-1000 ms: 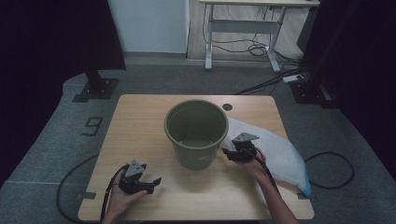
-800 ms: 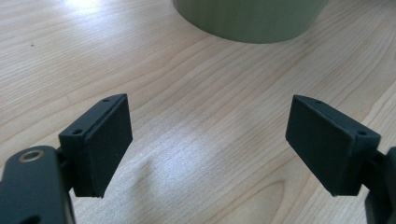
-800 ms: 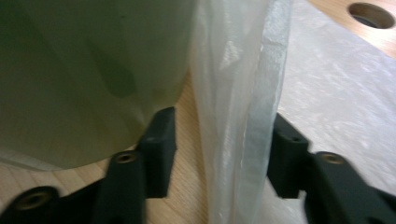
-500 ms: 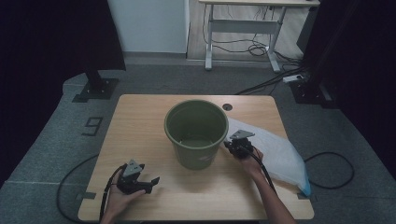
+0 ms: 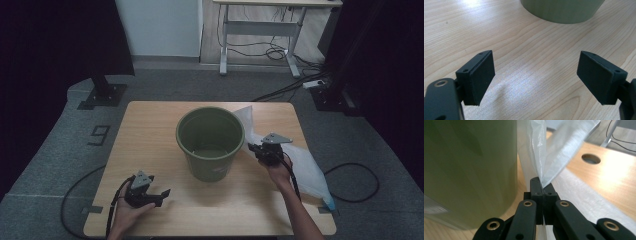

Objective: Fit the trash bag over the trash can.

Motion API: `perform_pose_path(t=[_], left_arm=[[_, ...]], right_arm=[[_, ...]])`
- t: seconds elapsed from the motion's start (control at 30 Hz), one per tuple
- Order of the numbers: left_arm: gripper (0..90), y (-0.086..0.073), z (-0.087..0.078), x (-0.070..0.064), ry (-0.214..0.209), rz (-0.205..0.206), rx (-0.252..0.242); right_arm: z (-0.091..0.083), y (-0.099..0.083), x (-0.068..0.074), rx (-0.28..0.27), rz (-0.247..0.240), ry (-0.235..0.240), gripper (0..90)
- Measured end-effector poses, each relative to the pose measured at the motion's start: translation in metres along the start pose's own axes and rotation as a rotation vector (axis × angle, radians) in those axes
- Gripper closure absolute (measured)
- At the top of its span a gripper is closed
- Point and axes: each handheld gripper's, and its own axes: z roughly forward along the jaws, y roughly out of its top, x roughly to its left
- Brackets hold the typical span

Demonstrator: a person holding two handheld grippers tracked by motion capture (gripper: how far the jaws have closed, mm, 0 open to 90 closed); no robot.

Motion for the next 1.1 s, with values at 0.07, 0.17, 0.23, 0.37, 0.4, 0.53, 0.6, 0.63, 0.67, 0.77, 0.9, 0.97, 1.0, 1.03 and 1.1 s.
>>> perform_pose_path(t=[0.07,0.17,0.23,0.37,0.4,0.53,0.6,0.63,0.67,0.77,0.9,0.97,1.0,1.03,1.1], left_arm=[[14.6,0.0,0.0,0.0,0.001,0.0,0.001],[14.7,0.0,0.0,0.0,-0.005,-0.004,-0.002],[14.6,0.0,0.0,0.0,-0.004,-0.006,-0.003],[14.6,0.0,0.0,0.0,-0.005,-0.004,-0.001],[14.6,0.0,0.0,0.0,-0.005,-0.003,0.0],[14.6,0.0,0.001,0.0,-0.004,-0.002,0.002],[14.7,0.0,0.001,0.0,-0.004,-0.002,0.001],[14.7,0.0,0.001,0.0,-0.005,-0.003,0.002],[14.8,0.0,0.001,0.0,-0.005,-0.003,0.002],[14.9,0.0,0.001,0.001,-0.003,-0.008,0.0],[14.9,0.0,0.001,0.001,-0.001,-0.007,0.0],[14.9,0.0,0.001,0.001,0.002,-0.008,-0.001],[14.9,0.0,0.001,0.001,0.004,-0.011,-0.002],[14.9,0.0,0.001,0.001,0.004,-0.013,-0.003],[14.9,0.001,0.001,0.001,0.005,-0.013,-0.002]], right_arm=[[-0.01,0.008,-0.002,-0.029,0.01,-0.003,88.8],[-0.02,0.015,-0.002,-0.055,0.0,-0.005,88.8],[-0.026,0.02,-0.001,-0.078,-0.002,-0.006,88.8],[-0.037,0.03,-0.002,-0.11,-0.005,-0.015,88.8],[-0.039,0.032,-0.003,-0.12,-0.003,-0.015,88.8],[-0.049,0.04,-0.004,-0.151,0.002,-0.019,88.8],[-0.051,0.042,-0.004,-0.158,0.002,-0.021,88.8],[-0.056,0.046,-0.004,-0.176,0.001,-0.025,88.8],[-0.056,0.046,-0.004,-0.176,0.001,-0.025,88.8],[-0.064,0.052,-0.007,-0.207,0.024,-0.03,88.8],[-0.07,0.054,-0.011,-0.225,0.04,-0.032,88.8],[-0.072,0.056,-0.012,-0.235,0.041,-0.037,88.8],[-0.072,0.056,-0.012,-0.235,0.041,-0.037,88.8],[-0.076,0.059,-0.014,-0.248,0.046,-0.045,88.8],[-0.08,0.062,-0.016,-0.264,0.055,-0.054,88.8]])
